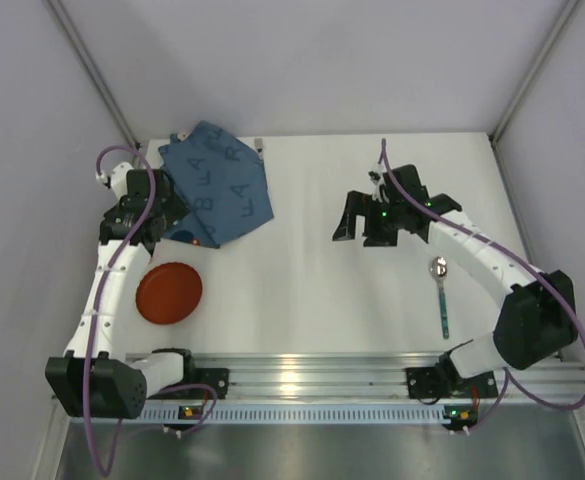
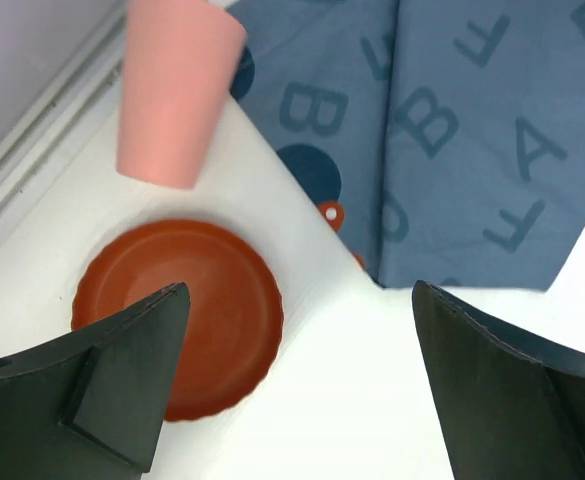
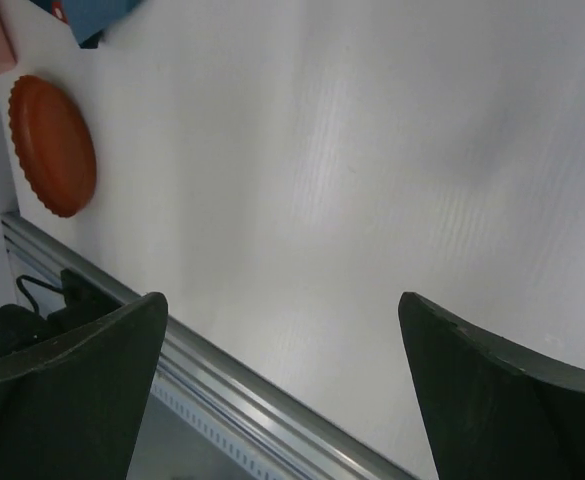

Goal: Set the dinner table for one person

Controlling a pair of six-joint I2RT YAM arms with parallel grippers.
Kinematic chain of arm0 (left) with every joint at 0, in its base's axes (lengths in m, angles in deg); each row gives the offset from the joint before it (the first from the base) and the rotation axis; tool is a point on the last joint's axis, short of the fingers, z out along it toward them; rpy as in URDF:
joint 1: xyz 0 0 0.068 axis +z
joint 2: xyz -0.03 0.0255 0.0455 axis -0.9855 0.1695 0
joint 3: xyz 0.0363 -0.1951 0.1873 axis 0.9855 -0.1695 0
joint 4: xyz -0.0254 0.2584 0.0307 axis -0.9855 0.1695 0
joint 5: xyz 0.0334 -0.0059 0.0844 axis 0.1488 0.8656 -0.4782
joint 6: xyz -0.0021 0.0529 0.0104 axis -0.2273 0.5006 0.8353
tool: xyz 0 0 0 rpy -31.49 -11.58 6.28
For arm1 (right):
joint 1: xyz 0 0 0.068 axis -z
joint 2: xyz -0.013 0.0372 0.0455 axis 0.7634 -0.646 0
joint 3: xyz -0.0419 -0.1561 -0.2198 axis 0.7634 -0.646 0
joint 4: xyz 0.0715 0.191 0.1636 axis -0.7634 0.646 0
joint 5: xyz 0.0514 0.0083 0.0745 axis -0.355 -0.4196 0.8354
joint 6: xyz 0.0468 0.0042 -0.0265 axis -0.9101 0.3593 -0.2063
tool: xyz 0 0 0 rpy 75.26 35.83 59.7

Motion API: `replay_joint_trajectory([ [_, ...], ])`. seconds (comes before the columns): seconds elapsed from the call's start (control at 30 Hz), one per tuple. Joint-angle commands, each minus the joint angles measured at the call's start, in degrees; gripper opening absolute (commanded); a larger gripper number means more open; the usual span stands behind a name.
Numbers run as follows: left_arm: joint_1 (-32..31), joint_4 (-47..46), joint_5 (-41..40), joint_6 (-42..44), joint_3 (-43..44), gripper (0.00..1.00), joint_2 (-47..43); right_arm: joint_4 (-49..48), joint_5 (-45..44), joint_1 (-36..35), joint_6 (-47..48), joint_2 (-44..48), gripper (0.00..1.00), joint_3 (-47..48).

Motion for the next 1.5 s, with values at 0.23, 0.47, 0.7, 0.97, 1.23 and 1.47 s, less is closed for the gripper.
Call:
replay_joint_trajectory([
  [0.23, -0.26, 9.06, 11.28, -3.95, -2.02, 0.98, 0.09, -22.47, 17.30, -3.35, -15.69, -24.26, 1.00, 16.91],
  [0.47, -0.26, 9.93, 10.94, -2.11, -6.85, 0.98, -6.24, -23.45, 16.27, -7.83, -19.66, -42.80, 1.00, 33.60],
  [0.7, -0.26, 9.06, 11.02, -0.18, -9.66, 0.98, -11.78, -21.17, 8.10, -7.92, -19.14, -50.20, 1.00, 39.15],
  [0.97, -0.26, 9.24, 11.01, 1.58, -9.67, 0.98, -12.05, -18.70, 4.66, -8.27, -20.62, -60.48, 1.00, 50.56],
  [1.23, -0.26, 7.84, 11.19, 2.55, -10.19, 0.98, -10.38, -17.21, 1.41, -10.73, -21.60, -64.71, 1.00, 56.56],
  [1.47, -0.26, 5.64, 13.74, 2.02, -10.46, 0.97, -6.69, -16.50, 2.29, -11.96, -23.61, -68.13, 0.76, 62.53],
])
